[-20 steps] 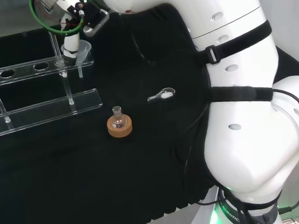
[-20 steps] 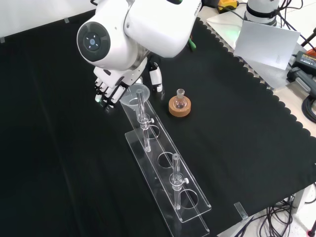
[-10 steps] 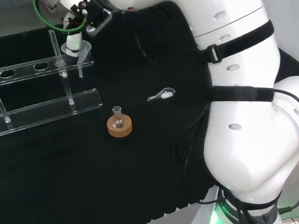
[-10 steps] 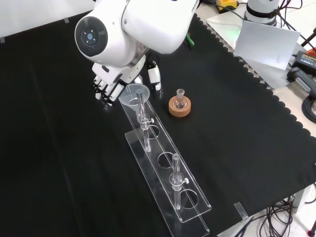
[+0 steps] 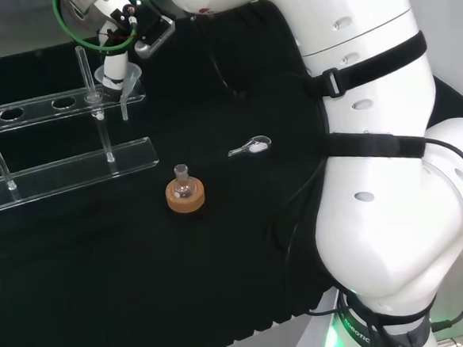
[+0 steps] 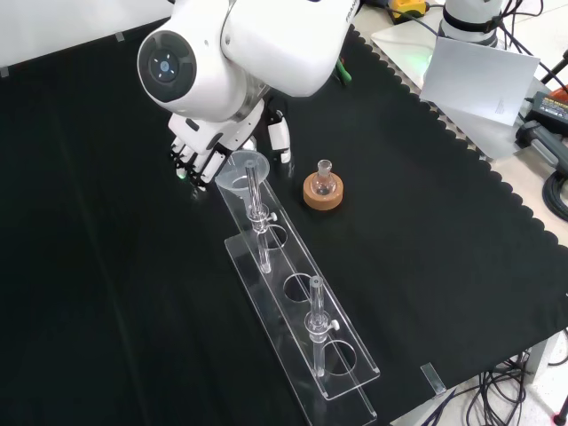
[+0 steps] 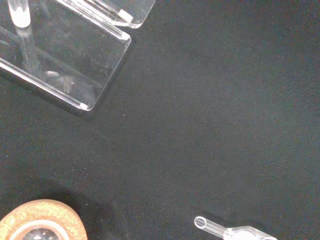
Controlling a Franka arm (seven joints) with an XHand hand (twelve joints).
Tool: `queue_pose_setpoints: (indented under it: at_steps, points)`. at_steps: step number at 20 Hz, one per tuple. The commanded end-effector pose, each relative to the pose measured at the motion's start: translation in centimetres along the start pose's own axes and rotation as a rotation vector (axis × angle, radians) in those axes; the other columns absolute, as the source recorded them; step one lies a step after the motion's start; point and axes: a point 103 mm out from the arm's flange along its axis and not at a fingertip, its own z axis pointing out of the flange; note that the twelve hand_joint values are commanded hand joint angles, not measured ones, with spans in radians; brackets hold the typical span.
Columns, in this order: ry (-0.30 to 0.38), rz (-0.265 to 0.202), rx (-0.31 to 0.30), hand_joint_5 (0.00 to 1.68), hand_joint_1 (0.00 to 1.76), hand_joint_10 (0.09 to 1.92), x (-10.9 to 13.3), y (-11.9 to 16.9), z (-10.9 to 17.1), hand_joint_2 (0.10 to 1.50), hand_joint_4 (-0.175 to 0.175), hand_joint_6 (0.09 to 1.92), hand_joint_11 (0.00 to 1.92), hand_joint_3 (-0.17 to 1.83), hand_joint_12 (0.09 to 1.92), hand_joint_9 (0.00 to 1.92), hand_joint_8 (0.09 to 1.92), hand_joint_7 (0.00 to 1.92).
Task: Pick up the funnel from the transparent funnel stand.
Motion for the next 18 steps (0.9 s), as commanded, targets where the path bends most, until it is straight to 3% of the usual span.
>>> queue_pose_setpoints:
  at_steps: [1,18]
  points:
    - [0.010,-0.005,-0.003,0.20,0.47,0.73,-0.13,-0.03,0.09,0.72,-0.015,0.09,0.00,0.01,1.02,0.02,0.52,0.32]
    - [0.017,0.006,-0.007,0.29,0.49,0.74,0.26,-0.20,0.14,0.73,-0.007,0.09,0.00,0.02,1.05,0.07,0.54,0.48]
